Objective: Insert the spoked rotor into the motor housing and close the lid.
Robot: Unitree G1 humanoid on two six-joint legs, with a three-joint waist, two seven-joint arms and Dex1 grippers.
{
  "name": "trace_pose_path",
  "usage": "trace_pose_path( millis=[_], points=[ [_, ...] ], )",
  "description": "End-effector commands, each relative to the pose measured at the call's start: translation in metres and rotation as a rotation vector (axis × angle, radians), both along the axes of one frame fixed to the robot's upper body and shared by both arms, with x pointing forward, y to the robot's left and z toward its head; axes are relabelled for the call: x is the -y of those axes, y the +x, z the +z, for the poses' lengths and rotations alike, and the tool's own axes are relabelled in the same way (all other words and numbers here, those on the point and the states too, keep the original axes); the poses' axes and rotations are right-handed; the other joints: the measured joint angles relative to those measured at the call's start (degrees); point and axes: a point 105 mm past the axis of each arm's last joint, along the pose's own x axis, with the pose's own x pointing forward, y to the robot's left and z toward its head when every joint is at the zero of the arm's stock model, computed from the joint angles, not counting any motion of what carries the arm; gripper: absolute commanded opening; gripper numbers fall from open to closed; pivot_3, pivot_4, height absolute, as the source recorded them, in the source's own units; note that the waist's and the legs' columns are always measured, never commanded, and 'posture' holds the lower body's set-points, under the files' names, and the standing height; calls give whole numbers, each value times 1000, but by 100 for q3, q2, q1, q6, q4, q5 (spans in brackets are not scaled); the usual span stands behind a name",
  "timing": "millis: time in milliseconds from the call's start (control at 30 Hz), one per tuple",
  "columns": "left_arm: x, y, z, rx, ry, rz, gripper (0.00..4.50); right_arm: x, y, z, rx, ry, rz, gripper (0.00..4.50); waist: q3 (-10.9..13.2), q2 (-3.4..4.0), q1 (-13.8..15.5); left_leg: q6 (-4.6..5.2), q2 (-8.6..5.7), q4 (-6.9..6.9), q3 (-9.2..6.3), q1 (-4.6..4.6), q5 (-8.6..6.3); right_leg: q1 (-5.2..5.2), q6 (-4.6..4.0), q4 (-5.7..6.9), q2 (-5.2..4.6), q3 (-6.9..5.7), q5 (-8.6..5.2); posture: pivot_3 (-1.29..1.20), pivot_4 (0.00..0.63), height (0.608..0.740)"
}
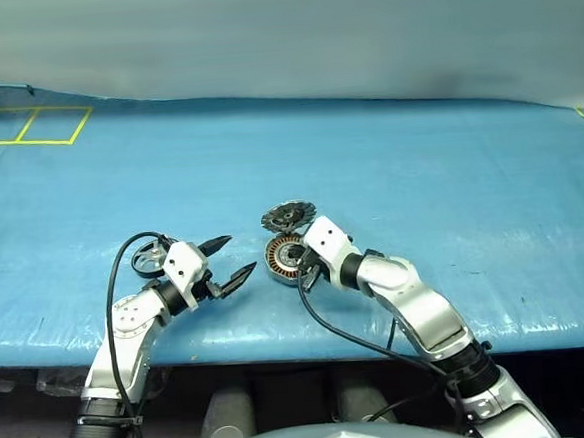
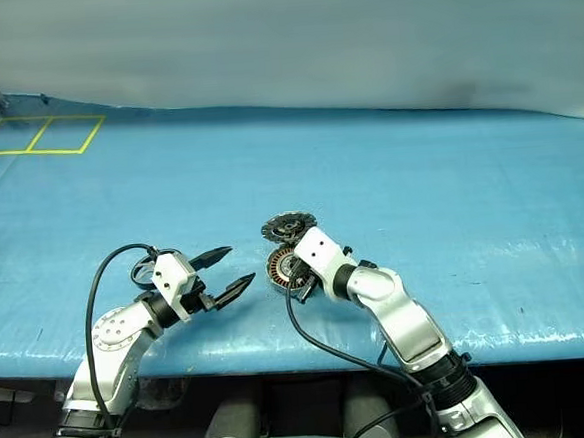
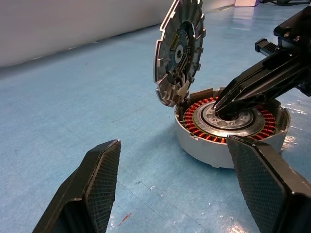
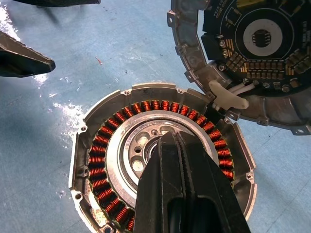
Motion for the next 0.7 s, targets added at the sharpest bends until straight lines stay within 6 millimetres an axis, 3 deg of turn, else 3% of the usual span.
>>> trace_pose_path(
  millis=[33, 233, 500, 700],
  points=[
    [2, 0, 7, 33, -5, -8, 3802, 9, -1, -17, -95, -1, -48, 25, 0, 0, 0, 0, 1, 3, 0, 0, 0, 0, 0, 0, 0, 0, 1, 0, 150, 740],
    [1, 0, 7, 33, -5, -6, 3802, 9, -2, -22, -124, 3, -63, 25, 0, 1, 0, -1, 4, 4, 1, 31, -2, 1, -1, 0, -1, -1, 1, 0, 150, 740],
    [-6, 0, 12, 29, -24, 0, 3802, -10, -6, 31, 65, 249, 60, 25, 5, 10, -5, -2, 9, -6, 9, 28, -4, -2, -2, 0, -1, 0, 1, 0, 150, 740],
    [-15, 0, 19, 7, -49, -8, 3802, -5, -13, 37, 120, 273, 119, 25, 7, 12, 0, 0, 10, -7, 7, -2, -4, -9, -2, -1, 5, -1, 2, 0, 150, 740]
  ],
)
